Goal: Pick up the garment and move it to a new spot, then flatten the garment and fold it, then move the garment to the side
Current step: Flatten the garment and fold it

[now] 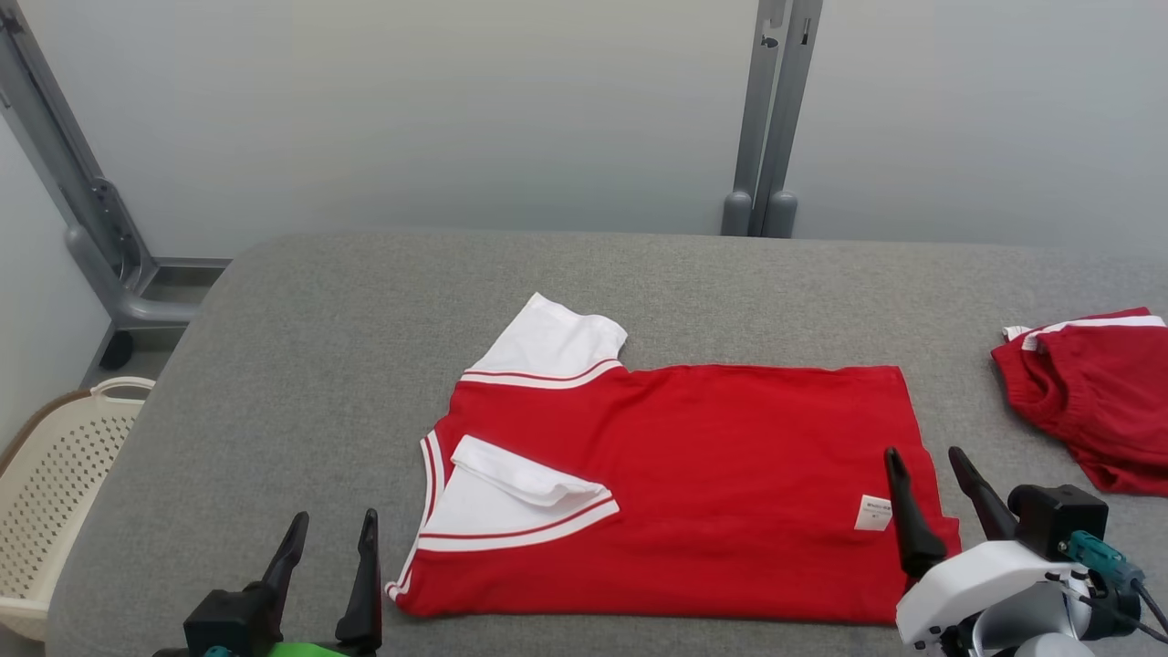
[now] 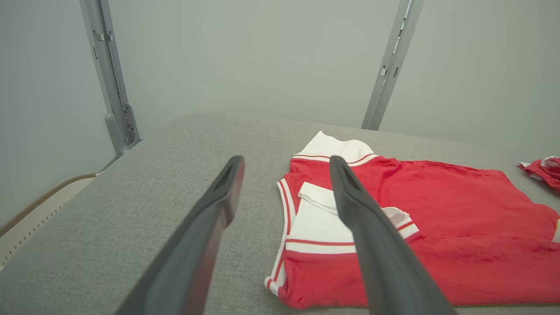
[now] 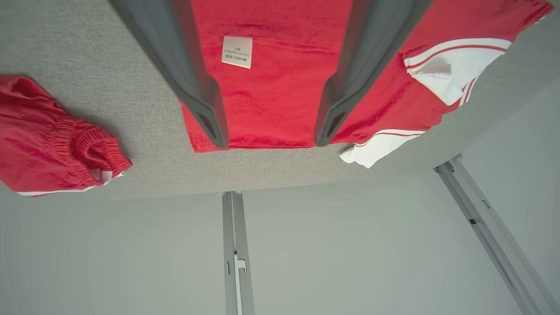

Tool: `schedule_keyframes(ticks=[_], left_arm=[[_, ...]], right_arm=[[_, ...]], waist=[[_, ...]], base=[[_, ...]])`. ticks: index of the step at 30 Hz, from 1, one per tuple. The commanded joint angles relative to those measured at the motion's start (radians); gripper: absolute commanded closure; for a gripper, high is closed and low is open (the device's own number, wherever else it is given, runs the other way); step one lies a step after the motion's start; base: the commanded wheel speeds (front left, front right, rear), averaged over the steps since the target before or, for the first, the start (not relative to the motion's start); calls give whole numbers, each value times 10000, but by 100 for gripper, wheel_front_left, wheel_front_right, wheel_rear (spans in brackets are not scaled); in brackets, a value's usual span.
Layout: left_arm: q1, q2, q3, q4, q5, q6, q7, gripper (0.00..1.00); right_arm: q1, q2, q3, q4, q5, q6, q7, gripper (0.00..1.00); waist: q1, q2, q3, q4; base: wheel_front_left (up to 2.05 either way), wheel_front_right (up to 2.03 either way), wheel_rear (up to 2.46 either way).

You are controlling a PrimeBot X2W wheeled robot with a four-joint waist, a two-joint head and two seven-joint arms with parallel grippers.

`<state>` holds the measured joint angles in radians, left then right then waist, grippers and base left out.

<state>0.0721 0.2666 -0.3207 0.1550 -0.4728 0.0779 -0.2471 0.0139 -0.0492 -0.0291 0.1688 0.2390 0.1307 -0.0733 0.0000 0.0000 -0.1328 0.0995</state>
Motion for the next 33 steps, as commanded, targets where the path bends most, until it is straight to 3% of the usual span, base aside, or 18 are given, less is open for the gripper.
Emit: schedule_keyframes(ticks=[1, 23, 27, 33], left_arm=[[124, 81, -6, -7, 122, -65, -12, 0], [-169, 202, -324, 176, 511, 157, -2, 0], [-634, 298, -499, 298, 608, 15, 322, 0], [-2039, 236, -757, 700, 550, -99, 1861, 0]], right_arm=[[131, -31, -68, 33, -135, -3, -126, 0], [-37, -24, -328, 178, -382, -3, -72, 0], [-226, -26, -260, 71, -598, -3, 806, 0], [-948, -26, -419, -308, -902, -3, 3095, 0]], waist=[[0, 0, -36, 11], [0, 0, 204, -126], [0, 0, 346, -129], [0, 0, 758, -224]], base=[[0, 0, 0], [0, 0, 0], [0, 0, 0], [0, 0, 0]])
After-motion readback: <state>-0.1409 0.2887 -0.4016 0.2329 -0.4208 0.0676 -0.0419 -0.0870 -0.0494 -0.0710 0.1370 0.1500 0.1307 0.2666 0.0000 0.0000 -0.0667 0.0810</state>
